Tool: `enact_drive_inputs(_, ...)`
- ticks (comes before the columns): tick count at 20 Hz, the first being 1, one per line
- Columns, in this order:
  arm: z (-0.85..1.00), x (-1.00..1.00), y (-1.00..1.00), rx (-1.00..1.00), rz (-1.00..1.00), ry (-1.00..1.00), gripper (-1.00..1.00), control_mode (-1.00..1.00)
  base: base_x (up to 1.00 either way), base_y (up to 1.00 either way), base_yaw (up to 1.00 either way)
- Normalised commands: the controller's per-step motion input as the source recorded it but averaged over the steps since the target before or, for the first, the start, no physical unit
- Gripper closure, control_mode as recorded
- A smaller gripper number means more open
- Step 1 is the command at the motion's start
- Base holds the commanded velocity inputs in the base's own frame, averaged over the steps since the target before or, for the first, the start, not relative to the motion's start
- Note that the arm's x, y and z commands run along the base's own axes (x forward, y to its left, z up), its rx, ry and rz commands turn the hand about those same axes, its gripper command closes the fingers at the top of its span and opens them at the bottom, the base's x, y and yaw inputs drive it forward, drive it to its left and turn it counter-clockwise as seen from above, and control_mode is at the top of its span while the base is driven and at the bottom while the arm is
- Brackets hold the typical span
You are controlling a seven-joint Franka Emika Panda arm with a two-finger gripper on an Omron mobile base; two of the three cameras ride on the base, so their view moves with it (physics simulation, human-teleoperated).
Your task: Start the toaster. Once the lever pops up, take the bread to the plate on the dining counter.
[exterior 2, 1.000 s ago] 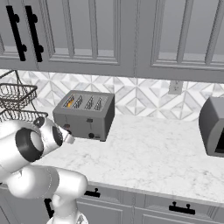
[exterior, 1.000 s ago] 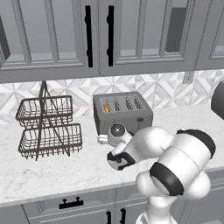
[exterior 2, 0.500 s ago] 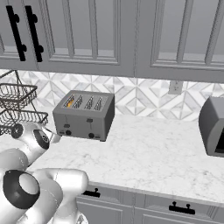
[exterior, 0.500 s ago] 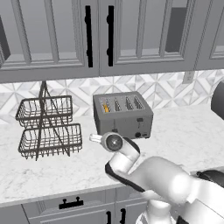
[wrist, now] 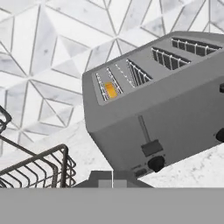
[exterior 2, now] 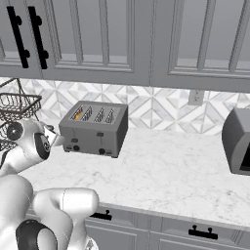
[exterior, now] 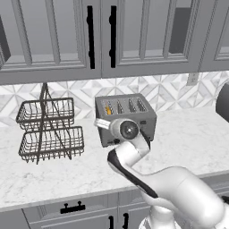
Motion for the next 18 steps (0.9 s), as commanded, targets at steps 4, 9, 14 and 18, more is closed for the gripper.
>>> enact_drive_inputs(4,0.86,0.00,-0.09,0.00,0.00,0.16,1.00,-1.00,0.00,0.00,0.00)
enact_drive_inputs(9,0.26,0.00,-0.15,-0.07,0.08,0.23,-1.00,-1.00,0.00,0.00,0.00)
enact_drive_inputs(14,0.06,0.00,-0.04,-0.24,0.14,0.08,-1.00,-1.00,0.00,0.00,0.00)
enact_drive_inputs(18,0.00,-0.12,0.00,-0.25,0.10,-0.02,-1.00,-1.00,0.00,0.00,0.00)
